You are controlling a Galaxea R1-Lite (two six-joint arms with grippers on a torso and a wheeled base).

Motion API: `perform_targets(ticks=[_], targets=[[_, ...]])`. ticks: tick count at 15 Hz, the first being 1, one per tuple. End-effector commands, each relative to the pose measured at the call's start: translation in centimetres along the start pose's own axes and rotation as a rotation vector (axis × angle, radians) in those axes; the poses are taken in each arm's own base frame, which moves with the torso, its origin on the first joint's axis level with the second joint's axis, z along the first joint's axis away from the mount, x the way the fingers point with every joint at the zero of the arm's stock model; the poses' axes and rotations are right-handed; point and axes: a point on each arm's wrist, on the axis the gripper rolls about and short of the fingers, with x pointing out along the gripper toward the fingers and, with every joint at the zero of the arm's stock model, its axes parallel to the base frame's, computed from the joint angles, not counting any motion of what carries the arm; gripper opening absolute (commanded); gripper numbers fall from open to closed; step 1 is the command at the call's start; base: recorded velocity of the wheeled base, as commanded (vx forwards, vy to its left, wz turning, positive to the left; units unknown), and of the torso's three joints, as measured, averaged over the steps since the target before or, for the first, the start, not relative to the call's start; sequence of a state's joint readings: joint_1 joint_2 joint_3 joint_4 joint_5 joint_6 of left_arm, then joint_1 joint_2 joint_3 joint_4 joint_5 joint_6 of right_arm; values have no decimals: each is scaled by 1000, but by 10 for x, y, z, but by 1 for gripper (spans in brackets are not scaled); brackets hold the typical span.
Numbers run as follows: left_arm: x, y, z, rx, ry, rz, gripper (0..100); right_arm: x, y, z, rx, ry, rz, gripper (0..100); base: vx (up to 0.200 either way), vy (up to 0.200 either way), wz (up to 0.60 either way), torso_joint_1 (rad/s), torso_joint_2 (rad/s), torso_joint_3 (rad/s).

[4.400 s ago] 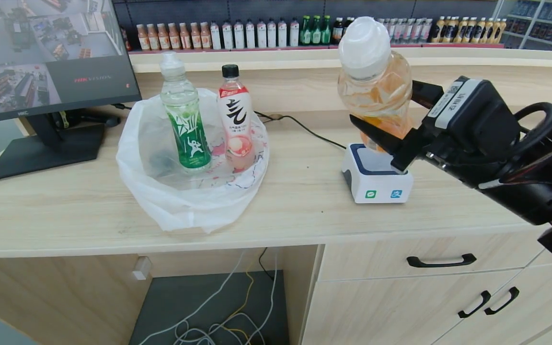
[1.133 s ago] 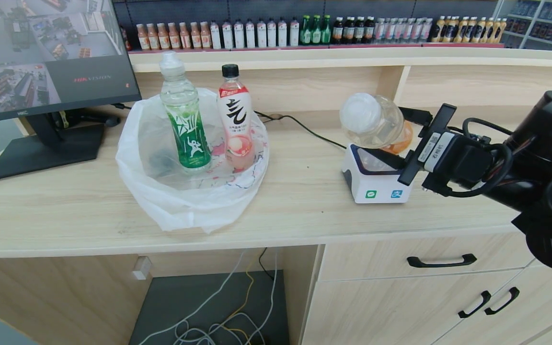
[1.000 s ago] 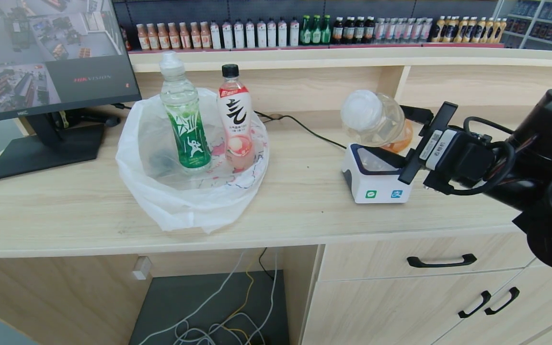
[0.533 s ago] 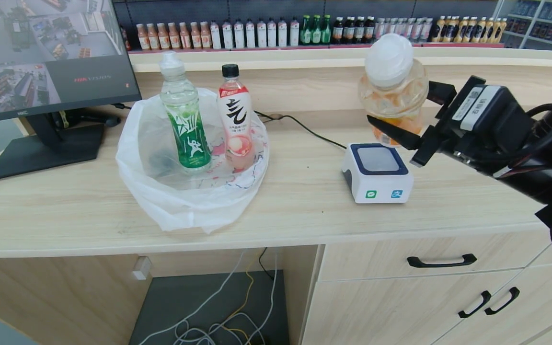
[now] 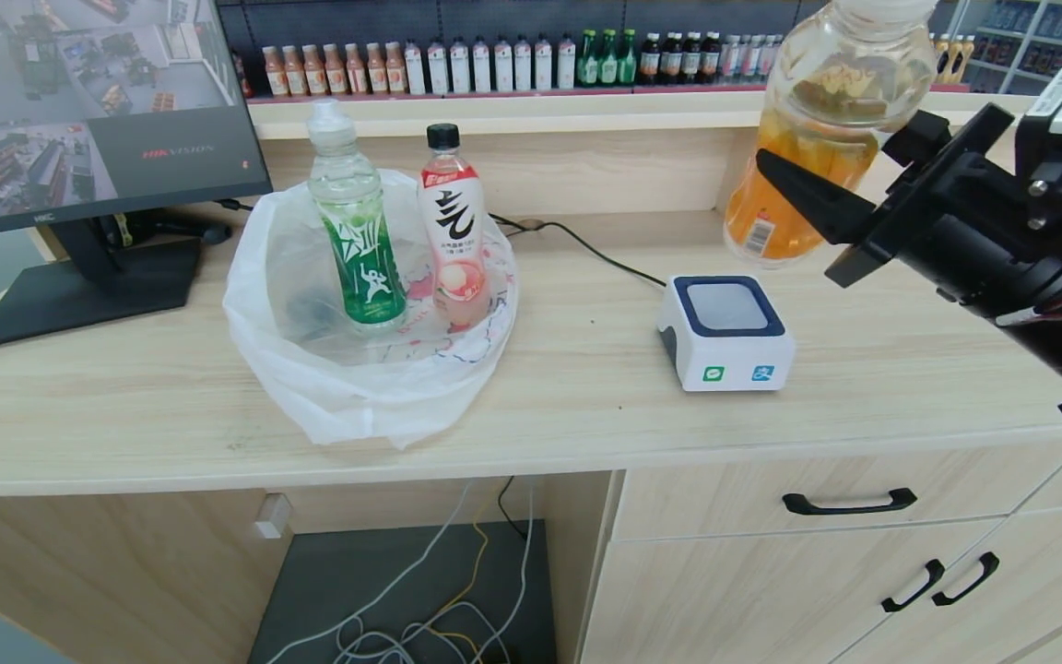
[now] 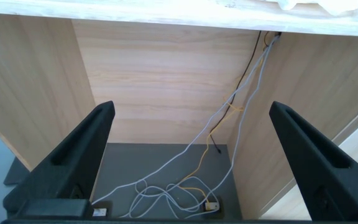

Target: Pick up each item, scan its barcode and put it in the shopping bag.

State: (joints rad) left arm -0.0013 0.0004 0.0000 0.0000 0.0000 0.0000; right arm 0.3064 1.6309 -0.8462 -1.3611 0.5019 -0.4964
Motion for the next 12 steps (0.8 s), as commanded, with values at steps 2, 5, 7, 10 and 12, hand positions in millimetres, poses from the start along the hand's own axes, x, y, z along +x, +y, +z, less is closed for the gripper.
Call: perform_targets(ticks=[2,5,7,10,12], targets=[[0,0,0,0,0,0,100,-18,7,-20,100,71,-76,0,0,0,0,0,0,0],[0,0,0,0,0,0,100,-34,9,-24,220,150,-274,0,0,0,0,0,0,0],[0,0,0,0,0,0,100,-39,11,-25,254,161,-320,0,0,0,0,0,0,0],[0,0,0,0,0,0,100,-40,12,-26,280,164,-332,0,0,0,0,0,0,0],[0,0,0,-2,0,0,100,-42,14,-28,320,188,-379,0,0,0,0,0,0,0]])
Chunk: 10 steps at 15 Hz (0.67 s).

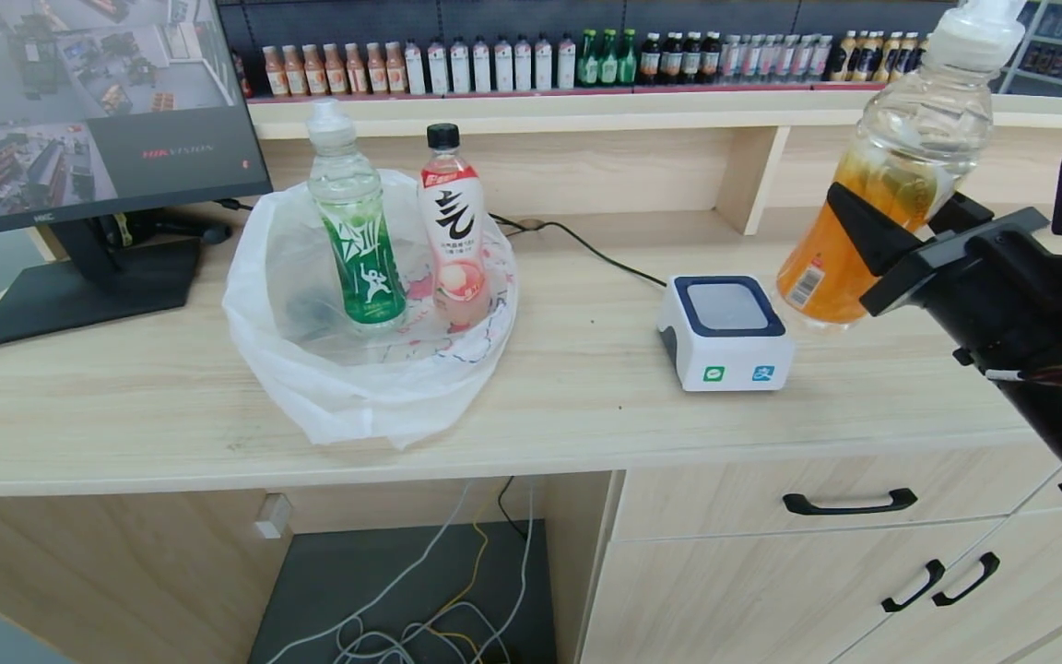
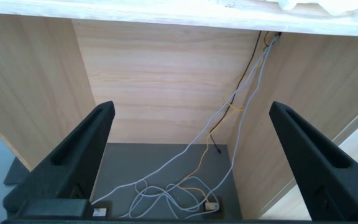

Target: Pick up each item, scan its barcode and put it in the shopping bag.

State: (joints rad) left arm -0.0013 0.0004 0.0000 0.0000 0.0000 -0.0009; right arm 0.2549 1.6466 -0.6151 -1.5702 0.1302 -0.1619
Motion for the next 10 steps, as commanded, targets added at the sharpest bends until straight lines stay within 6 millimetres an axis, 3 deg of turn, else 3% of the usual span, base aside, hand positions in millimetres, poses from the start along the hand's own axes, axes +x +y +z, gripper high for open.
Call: perform_targets(ticks=[1,3,10], targets=[[0,0,0,-1,0,0,100,-3,1,-6,22,29,-16,0,0,0,0,0,0,0],[0,0,0,-1,0,0,100,-10,1,-10,26,61,-20,0,0,0,0,0,0,0],[0,0,0,-2,0,0,100,-14,1,-8,26,64,-19,0,0,200,0,2,4,0]])
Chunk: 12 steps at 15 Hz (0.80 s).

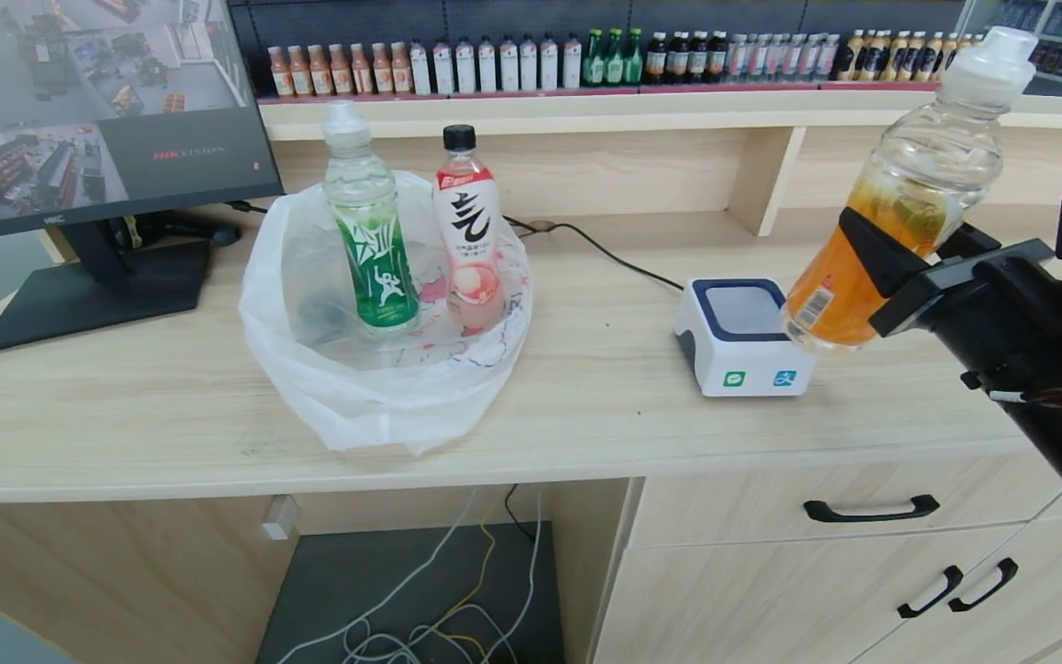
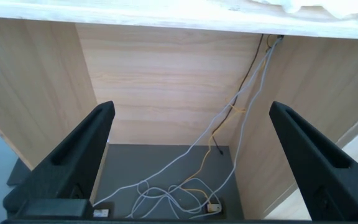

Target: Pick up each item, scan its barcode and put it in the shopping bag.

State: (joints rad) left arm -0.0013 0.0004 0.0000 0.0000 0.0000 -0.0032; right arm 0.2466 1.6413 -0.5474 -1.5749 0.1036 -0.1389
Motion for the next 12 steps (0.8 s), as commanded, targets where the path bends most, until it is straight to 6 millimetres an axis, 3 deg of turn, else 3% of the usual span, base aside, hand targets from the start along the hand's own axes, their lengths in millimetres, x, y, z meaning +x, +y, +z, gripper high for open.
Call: perform_targets(ticks=[1,8,12], targets=[[0,0,0,0,0,0,100,-2,1,2,1,-2,7,0,0,200,0,12,2,2],[0,0,0,0,0,0,100,-4,3,14,-2,-40,14,0,0,200,0,4,2,0],[0,0,0,2,0,0,100,-4,7,19,6,-59,28,0,0,0,0,0,0,0]])
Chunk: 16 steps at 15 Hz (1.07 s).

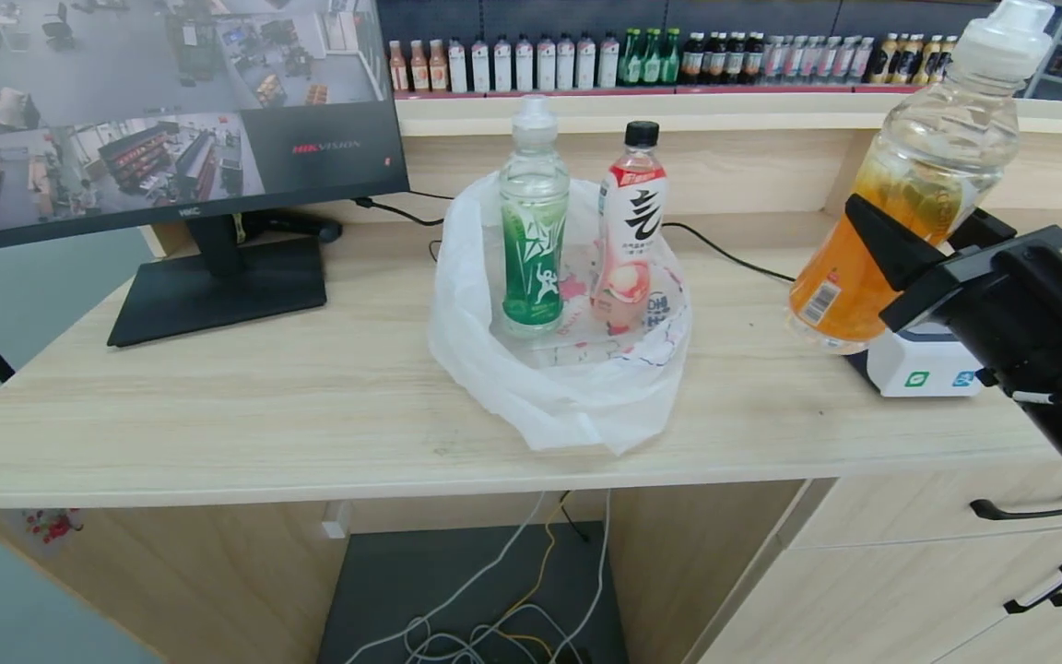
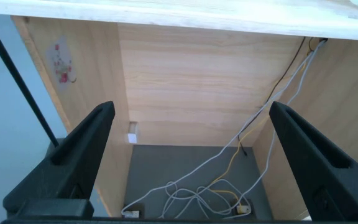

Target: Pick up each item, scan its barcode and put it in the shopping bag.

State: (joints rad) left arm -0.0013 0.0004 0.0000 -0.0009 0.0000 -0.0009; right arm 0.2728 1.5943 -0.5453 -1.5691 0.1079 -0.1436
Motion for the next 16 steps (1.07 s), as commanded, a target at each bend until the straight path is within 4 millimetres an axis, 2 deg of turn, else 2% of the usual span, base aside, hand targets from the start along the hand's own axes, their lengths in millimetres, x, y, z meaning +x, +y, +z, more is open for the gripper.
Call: perform_targets(ticks=[1,4,6,13,16], targets=[[0,0,0,-1,-1,0,100,4,7,8,16,-36,27,0,0,0,0,0,0,0],[0,0,0,1,0,0,100,13,30,22,61,-107,99,0,0,0,0,0,0,0],[0,0,0,1,0,0,100,15,36,25,76,-121,121,0,0,0,0,0,0,0],[0,0,0,1,0,0,100,26,57,12,114,-97,181,0,0,0,0,0,0,0],[0,0,0,1,0,0,100,40,77,1,142,-92,227,0,0,0,0,0,0,0]])
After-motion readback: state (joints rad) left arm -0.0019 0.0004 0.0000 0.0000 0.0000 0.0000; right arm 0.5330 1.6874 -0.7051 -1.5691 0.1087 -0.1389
